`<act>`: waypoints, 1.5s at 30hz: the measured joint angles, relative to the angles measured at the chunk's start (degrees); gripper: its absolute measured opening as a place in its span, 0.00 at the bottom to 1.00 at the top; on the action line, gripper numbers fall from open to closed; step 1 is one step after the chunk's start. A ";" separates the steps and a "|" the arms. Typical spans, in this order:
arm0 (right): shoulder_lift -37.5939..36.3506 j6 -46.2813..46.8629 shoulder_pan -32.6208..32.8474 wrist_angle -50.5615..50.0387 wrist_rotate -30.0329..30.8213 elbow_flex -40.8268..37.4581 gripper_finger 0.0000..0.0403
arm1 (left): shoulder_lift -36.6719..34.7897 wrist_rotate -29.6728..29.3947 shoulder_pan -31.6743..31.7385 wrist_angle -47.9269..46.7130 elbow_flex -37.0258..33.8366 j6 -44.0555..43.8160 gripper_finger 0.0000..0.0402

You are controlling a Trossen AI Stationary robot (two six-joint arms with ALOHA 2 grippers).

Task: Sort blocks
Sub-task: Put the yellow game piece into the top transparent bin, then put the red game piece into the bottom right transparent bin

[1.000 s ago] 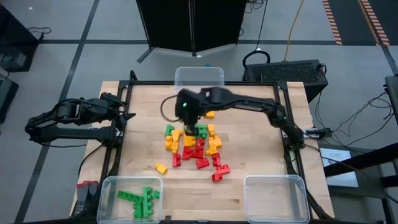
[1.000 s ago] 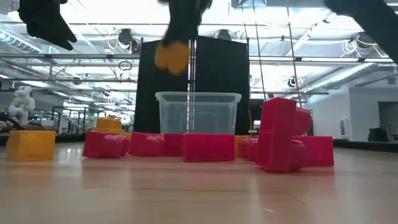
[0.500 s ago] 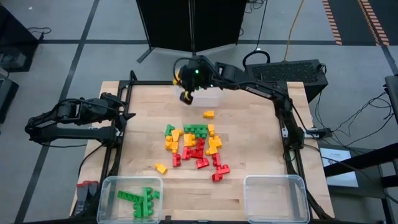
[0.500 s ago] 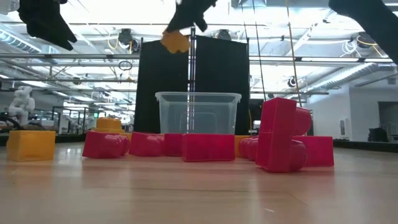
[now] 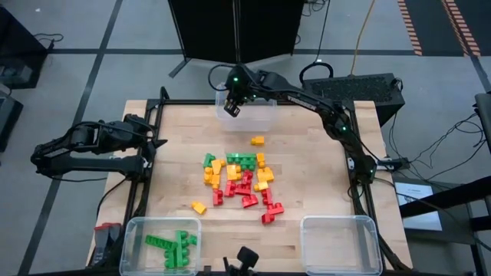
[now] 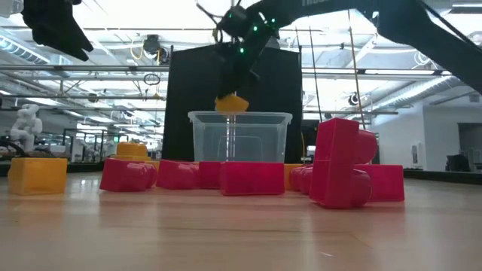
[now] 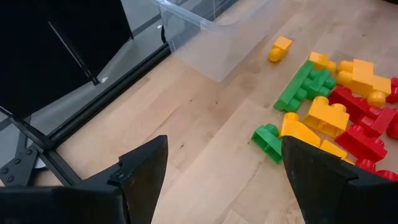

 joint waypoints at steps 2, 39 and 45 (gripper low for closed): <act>0.86 -0.02 -0.32 -0.82 -1.25 0.00 0.00 | 0.00 -0.01 -0.01 0.00 0.00 0.00 0.72; 3.34 -4.71 -2.06 -6.69 -6.81 0.01 0.35 | 0.00 -1.31 0.00 0.00 0.00 -0.02 0.72; -4.49 -8.93 -1.62 -7.65 -6.93 -0.02 0.41 | 0.01 -1.33 0.00 0.00 0.00 0.00 0.72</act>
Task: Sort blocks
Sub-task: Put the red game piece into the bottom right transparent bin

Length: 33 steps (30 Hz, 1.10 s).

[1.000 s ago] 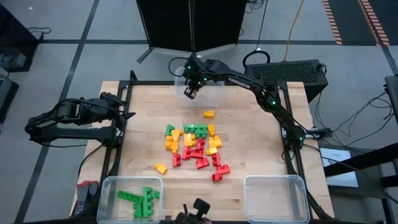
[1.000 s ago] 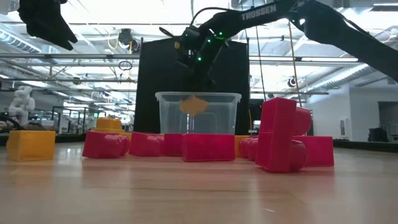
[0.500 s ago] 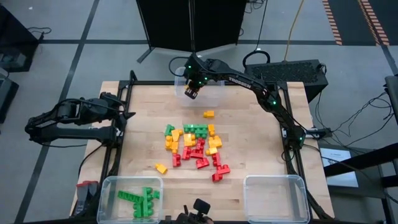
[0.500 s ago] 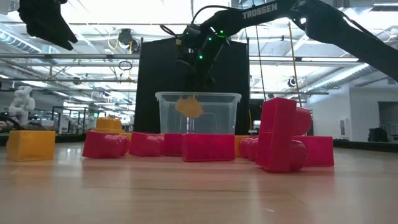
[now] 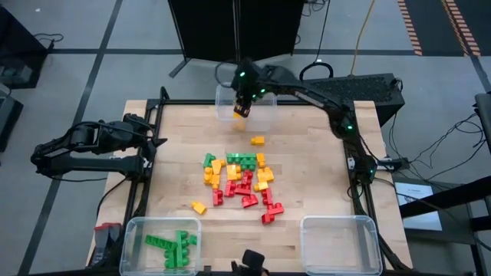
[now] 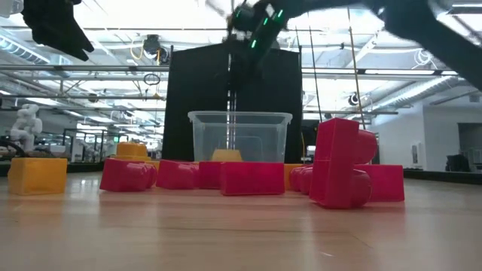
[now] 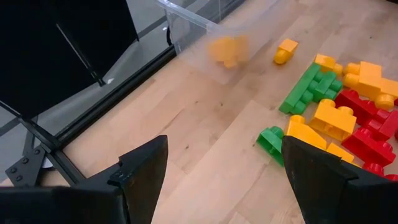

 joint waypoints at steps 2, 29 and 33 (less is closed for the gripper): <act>-3.71 -0.65 0.49 -0.01 0.03 0.01 0.41 | 0.01 -0.05 -0.02 0.00 0.00 -0.01 0.72; -2.75 16.51 45.55 -29.21 7.50 0.00 0.41 | -0.01 -0.07 0.00 -0.01 0.02 -0.02 0.72; -0.02 19.57 48.54 -30.61 6.64 0.02 0.41 | 0.00 -0.04 -0.01 -0.01 0.01 -0.01 0.72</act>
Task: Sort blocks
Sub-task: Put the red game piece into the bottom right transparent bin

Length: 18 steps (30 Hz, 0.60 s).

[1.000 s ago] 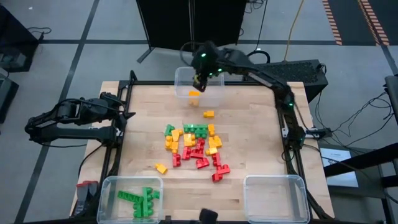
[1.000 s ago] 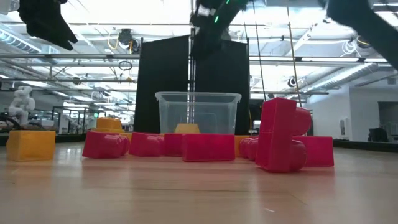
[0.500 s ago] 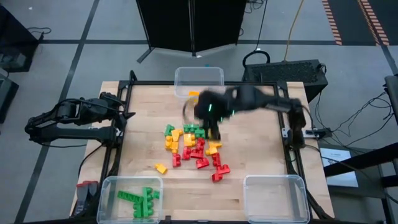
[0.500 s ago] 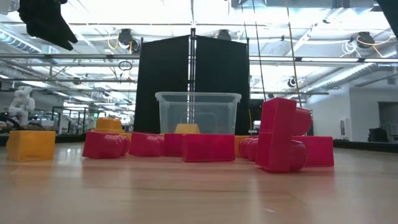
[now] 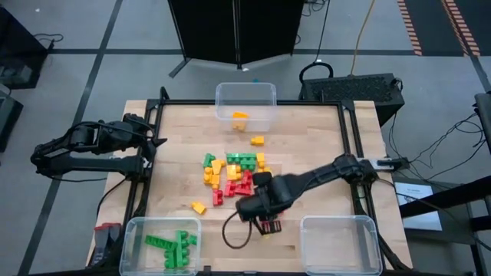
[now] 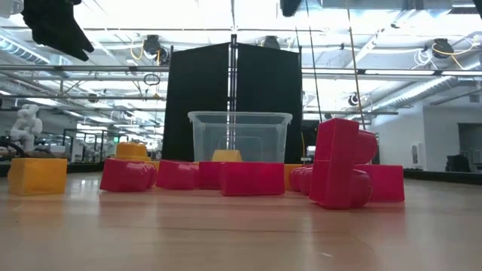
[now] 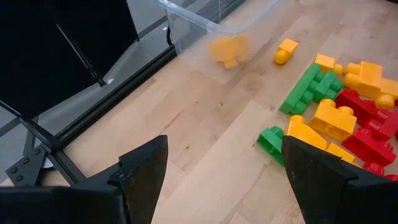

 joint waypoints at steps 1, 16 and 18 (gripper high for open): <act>0.62 0.32 0.50 -0.11 -1.15 0.00 0.41 | -0.01 -0.02 0.01 0.01 0.01 -0.01 0.72; 6.98 2.83 4.71 2.68 -2.19 0.02 0.70 | 0.02 0.55 0.01 -0.02 0.01 -0.15 0.72; 8.20 2.63 4.59 2.21 -2.18 0.02 0.72 | 0.02 0.59 0.01 -0.01 0.00 -0.14 0.72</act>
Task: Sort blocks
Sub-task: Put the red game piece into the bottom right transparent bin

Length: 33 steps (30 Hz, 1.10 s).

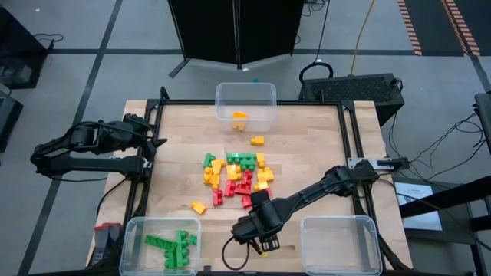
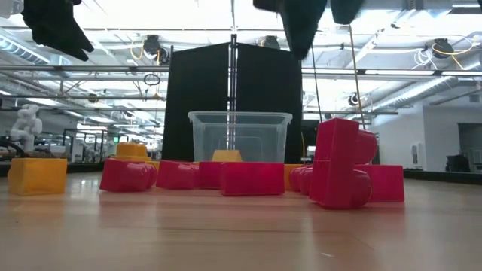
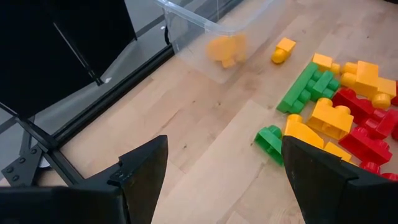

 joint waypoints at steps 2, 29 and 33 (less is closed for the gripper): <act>1.06 -0.88 -0.20 -0.29 -0.08 0.00 0.72 | 0.00 0.00 -0.01 -0.02 -0.01 0.03 0.72; -12.81 -2.19 -1.00 12.06 0.75 -22.17 0.70 | -0.02 0.02 -0.01 -3.10 0.01 0.31 0.72; -23.61 2.15 -1.00 22.68 4.04 -34.78 0.70 | 0.00 0.02 -0.02 -3.06 0.01 0.31 0.72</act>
